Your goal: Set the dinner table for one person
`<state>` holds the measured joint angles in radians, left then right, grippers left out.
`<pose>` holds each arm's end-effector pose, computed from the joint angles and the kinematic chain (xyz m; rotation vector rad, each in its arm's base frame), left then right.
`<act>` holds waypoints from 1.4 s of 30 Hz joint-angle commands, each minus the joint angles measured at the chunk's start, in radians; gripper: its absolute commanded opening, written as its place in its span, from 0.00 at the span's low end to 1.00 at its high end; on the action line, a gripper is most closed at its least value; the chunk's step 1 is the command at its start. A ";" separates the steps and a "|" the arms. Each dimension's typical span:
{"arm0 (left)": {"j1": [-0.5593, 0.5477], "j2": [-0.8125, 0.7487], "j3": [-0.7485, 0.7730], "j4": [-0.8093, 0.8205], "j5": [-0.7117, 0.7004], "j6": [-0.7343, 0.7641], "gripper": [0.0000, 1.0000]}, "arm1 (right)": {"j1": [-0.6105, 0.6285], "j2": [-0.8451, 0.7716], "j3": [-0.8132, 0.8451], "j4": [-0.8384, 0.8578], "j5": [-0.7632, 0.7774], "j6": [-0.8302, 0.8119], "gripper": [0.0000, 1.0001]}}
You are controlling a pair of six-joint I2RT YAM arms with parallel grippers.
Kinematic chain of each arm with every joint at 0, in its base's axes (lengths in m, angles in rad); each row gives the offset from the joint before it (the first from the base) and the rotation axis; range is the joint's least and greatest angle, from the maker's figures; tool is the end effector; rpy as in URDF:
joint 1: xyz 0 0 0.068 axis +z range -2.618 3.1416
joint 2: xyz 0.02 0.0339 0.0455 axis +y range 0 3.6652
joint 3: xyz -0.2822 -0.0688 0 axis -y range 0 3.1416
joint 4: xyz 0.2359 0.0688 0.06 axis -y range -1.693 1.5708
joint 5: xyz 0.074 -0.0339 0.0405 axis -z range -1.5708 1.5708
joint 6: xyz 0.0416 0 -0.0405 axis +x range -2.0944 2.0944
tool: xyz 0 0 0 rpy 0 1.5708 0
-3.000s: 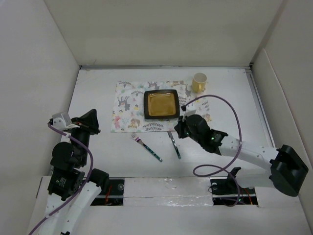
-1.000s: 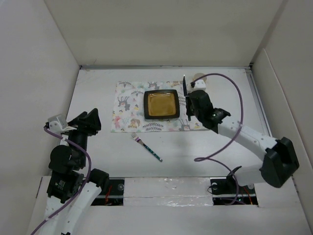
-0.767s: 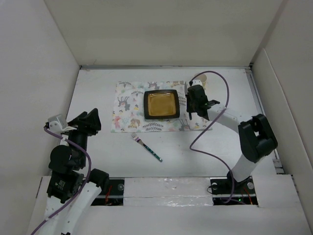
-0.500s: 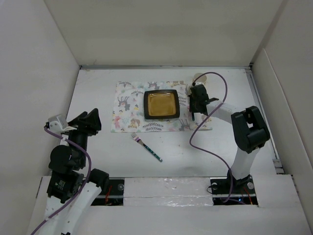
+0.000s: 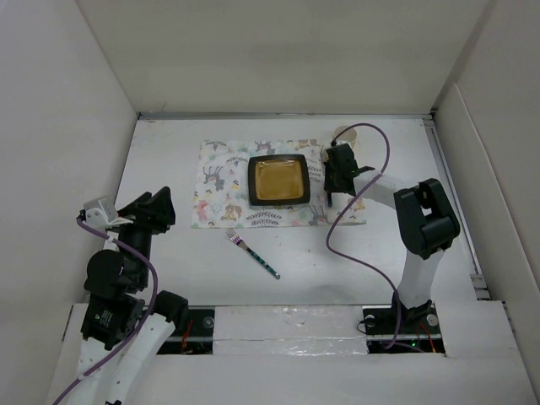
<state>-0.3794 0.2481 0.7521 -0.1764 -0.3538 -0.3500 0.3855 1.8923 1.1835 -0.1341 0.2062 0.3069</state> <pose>0.0342 0.0019 0.3856 -0.2905 1.2412 -0.4093 0.3772 0.1439 0.1876 0.0002 2.3916 0.0763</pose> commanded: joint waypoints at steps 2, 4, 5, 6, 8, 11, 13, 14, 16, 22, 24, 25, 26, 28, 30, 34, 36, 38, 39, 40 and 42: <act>0.004 0.010 0.000 0.038 0.006 -0.001 0.50 | 0.004 -0.027 0.013 0.001 0.030 0.029 0.00; 0.004 0.003 0.000 0.044 0.015 0.000 0.50 | 0.013 -0.021 0.008 -0.007 0.030 0.035 0.00; 0.004 0.002 -0.003 0.046 0.015 0.000 0.50 | 0.013 -0.021 0.002 -0.007 0.029 0.044 0.00; 0.004 0.005 -0.002 0.045 0.009 0.000 0.50 | 0.013 -0.022 -0.002 -0.004 0.030 0.047 0.00; 0.004 0.008 0.000 0.043 0.012 0.000 0.50 | 0.022 -0.019 -0.004 -0.010 0.038 0.047 0.00; 0.004 0.007 -0.002 0.045 0.013 -0.001 0.50 | 0.032 -0.032 -0.001 -0.018 0.067 0.054 0.14; 0.004 0.010 0.000 0.038 0.012 -0.003 0.50 | 0.032 -0.033 0.011 -0.035 0.078 0.051 0.29; 0.004 0.008 0.000 0.043 0.015 -0.003 0.50 | 0.032 -0.041 0.024 -0.053 0.084 0.047 0.31; 0.004 0.005 -0.002 0.044 0.012 0.000 0.50 | 0.041 -0.067 0.019 -0.055 0.099 0.041 0.36; 0.004 0.002 -0.002 0.041 0.006 0.000 0.50 | 0.111 -0.240 -0.037 -0.052 0.130 0.023 0.41; 0.004 0.002 0.000 0.040 0.012 -0.003 0.48 | 0.163 -0.298 -0.074 0.005 0.101 -0.029 0.23; 0.004 0.002 -0.002 0.040 0.015 -0.003 0.46 | 0.237 -0.344 -0.105 0.026 0.044 -0.054 0.14; 0.004 0.002 -0.002 0.046 0.015 -0.001 0.38 | 0.281 -0.361 -0.120 0.057 0.024 -0.093 0.05; 0.004 0.005 -0.005 0.043 0.004 -0.001 0.23 | 0.373 -0.381 -0.149 0.065 -0.010 -0.103 0.00; 0.004 0.011 0.003 0.035 0.004 -0.003 0.01 | 0.501 -0.383 -0.174 0.085 -0.025 -0.104 0.00; 0.004 0.011 0.003 0.034 -0.010 -0.004 0.00 | 0.679 -0.361 -0.231 0.119 -0.013 -0.075 0.21; 0.004 0.008 0.004 0.031 -0.001 -0.007 0.00 | 0.754 -0.311 -0.231 0.116 -0.017 -0.077 0.49; 0.004 0.005 0.003 0.034 -0.007 -0.007 0.17 | 0.799 -0.239 -0.196 0.058 0.071 -0.063 0.54; 0.004 0.000 0.000 0.034 -0.019 -0.009 0.23 | 0.826 -0.217 -0.188 0.051 0.081 -0.065 0.54; 0.004 -0.001 0.000 0.032 -0.020 -0.009 0.33 | 0.835 -0.197 -0.182 0.047 0.082 -0.066 0.55; 0.004 -0.007 0.000 0.035 -0.011 -0.012 0.39 | 0.848 -0.145 -0.164 0.041 0.087 -0.061 0.55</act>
<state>-0.3794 0.2481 0.7521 -0.1768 -0.3592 -0.3599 1.2182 1.7103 0.9691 -0.0776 0.2356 0.2398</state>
